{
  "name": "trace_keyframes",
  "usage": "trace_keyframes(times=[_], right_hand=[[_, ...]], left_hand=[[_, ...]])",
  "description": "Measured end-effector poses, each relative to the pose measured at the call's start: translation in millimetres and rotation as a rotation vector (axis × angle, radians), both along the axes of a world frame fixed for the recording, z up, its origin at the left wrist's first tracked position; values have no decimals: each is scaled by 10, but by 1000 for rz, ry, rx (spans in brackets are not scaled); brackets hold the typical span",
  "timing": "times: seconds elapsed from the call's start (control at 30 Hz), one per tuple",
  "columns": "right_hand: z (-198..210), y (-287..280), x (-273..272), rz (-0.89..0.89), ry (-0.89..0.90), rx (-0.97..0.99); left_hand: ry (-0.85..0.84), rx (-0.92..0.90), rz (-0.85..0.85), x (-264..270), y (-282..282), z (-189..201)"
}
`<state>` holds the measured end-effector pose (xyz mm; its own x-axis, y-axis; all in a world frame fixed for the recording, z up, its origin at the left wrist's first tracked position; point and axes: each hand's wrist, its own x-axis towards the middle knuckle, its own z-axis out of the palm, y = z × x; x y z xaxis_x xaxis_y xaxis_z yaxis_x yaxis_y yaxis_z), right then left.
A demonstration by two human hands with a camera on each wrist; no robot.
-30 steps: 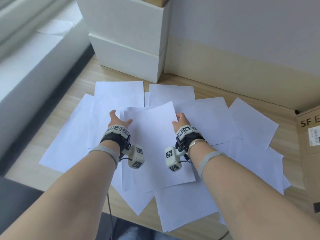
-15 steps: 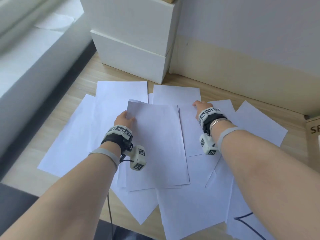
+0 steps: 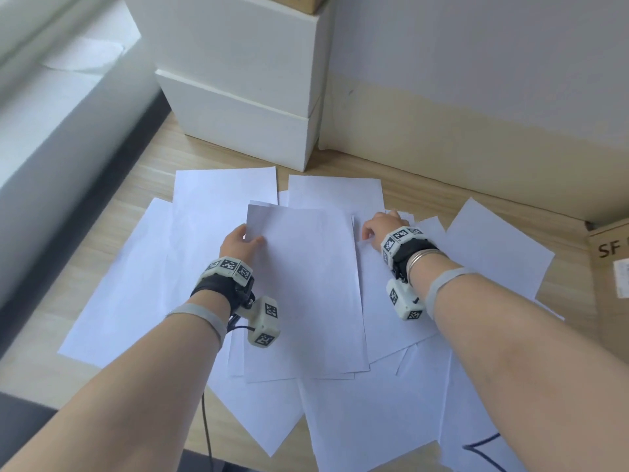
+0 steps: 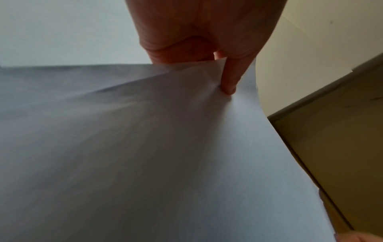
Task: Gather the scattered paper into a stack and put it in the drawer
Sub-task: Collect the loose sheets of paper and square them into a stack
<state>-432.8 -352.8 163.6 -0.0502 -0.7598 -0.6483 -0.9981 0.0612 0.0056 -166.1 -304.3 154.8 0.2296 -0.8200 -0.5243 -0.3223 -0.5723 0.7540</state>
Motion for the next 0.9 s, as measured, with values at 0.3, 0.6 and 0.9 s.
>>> trace_keyframes(times=[0.3, 0.6, 0.9], right_hand=[[54, 510, -101, -128, -117, 12], [217, 1226, -983, -610, 15, -167], [83, 2266, -1811, -914, 218, 33]], left_hand=[[-77, 42, -110, -153, 73, -21], [-101, 72, -271, -429, 183, 23], [-160, 32, -398, -817, 186, -40]])
